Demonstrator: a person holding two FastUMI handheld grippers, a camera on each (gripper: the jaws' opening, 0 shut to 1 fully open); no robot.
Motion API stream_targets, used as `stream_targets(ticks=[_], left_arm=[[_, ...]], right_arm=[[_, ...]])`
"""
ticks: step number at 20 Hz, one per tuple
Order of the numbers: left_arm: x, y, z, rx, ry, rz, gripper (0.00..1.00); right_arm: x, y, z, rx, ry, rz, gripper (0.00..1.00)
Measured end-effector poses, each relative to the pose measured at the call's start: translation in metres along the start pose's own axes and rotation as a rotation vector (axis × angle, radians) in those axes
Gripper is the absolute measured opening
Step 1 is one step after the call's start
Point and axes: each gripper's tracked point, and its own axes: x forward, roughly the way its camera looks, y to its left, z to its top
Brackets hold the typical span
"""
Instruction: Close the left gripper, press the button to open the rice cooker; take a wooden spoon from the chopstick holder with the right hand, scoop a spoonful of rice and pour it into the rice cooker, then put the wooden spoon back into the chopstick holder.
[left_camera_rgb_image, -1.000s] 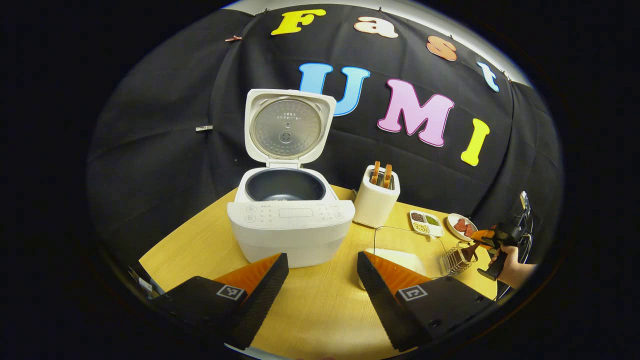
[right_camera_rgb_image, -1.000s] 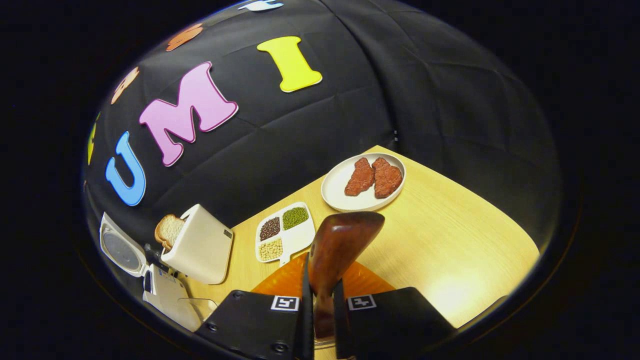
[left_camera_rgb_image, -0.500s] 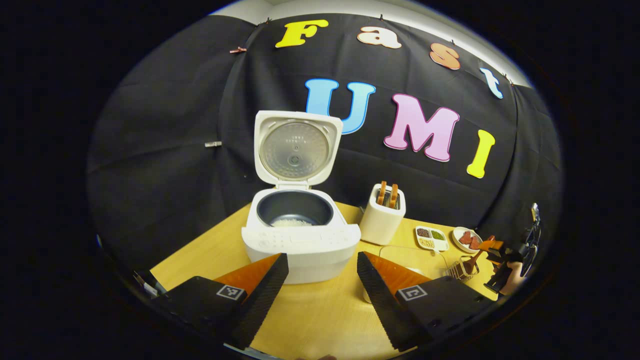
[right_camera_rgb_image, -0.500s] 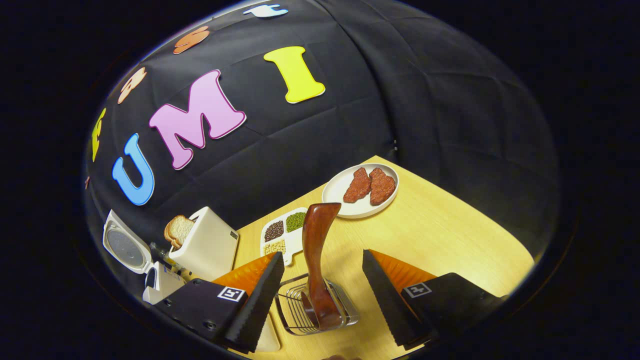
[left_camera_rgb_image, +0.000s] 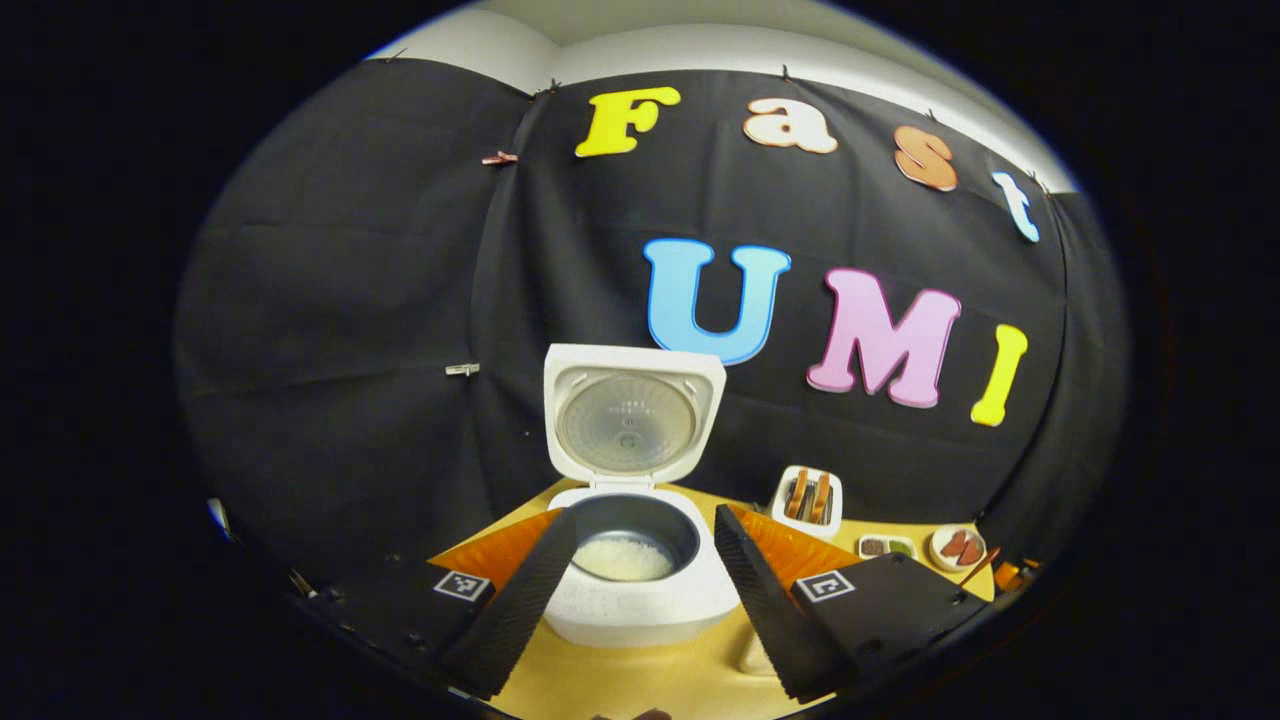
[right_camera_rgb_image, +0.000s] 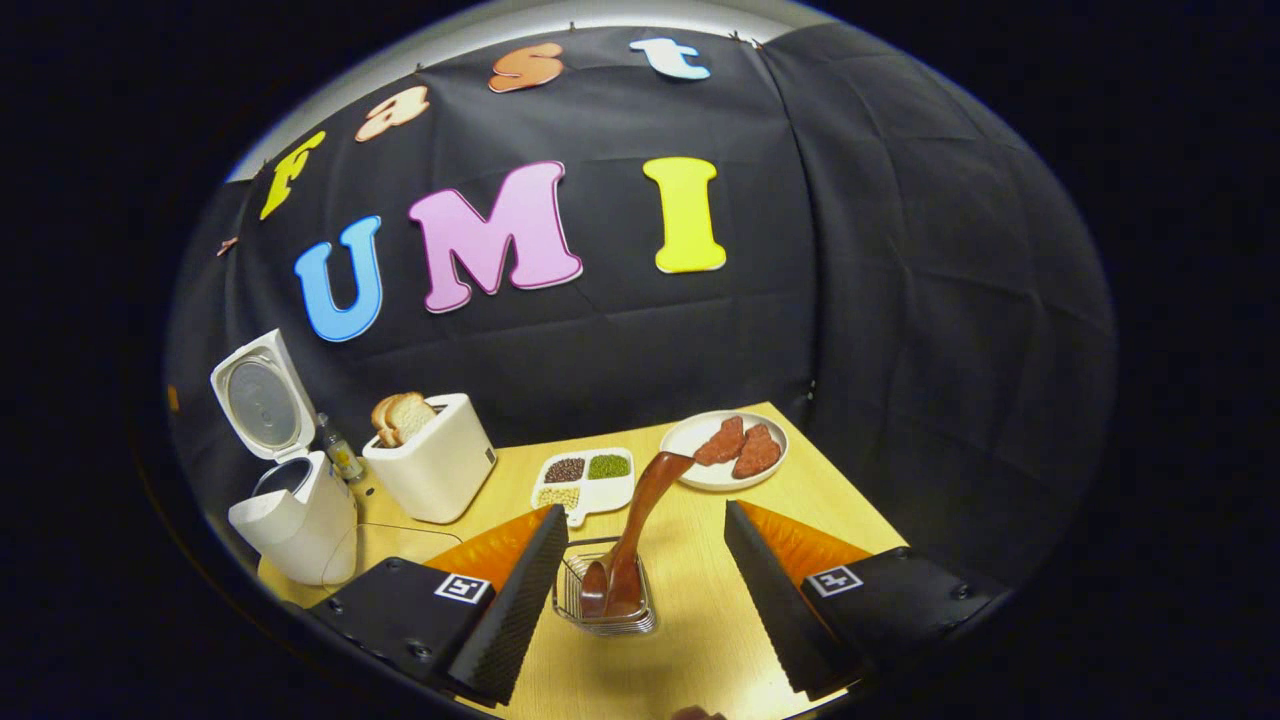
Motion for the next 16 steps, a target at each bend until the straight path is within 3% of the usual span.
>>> stream_targets(ticks=[5, 7, 10, 13, 16], left_arm=[[0.045, 0.002, 0.080, 0.012, -0.100, -0.019, 0.95], [0.067, 0.005, 0.106, 0.012, -0.129, -0.036, 0.94], [0.112, 0.008, 0.120, 0.002, -0.117, -0.098, 0.94], [0.158, 0.024, 0.125, -0.020, -0.115, -0.095, 0.94], [0.205, 0.031, 0.130, 0.028, -0.155, -0.102, 0.94]], right_arm=[[-0.045, 0.014, -0.001, 0.009, 0.017, 0.024, 0.98], [-0.060, 0.005, 0.003, 0.002, 0.009, -0.015, 0.98], [-0.083, -0.010, 0.023, 0.002, -0.017, -0.079, 0.98], [-0.105, -0.022, 0.049, -0.007, -0.068, -0.124, 0.98], [-0.124, -0.017, 0.052, -0.030, -0.065, -0.151, 0.98]])
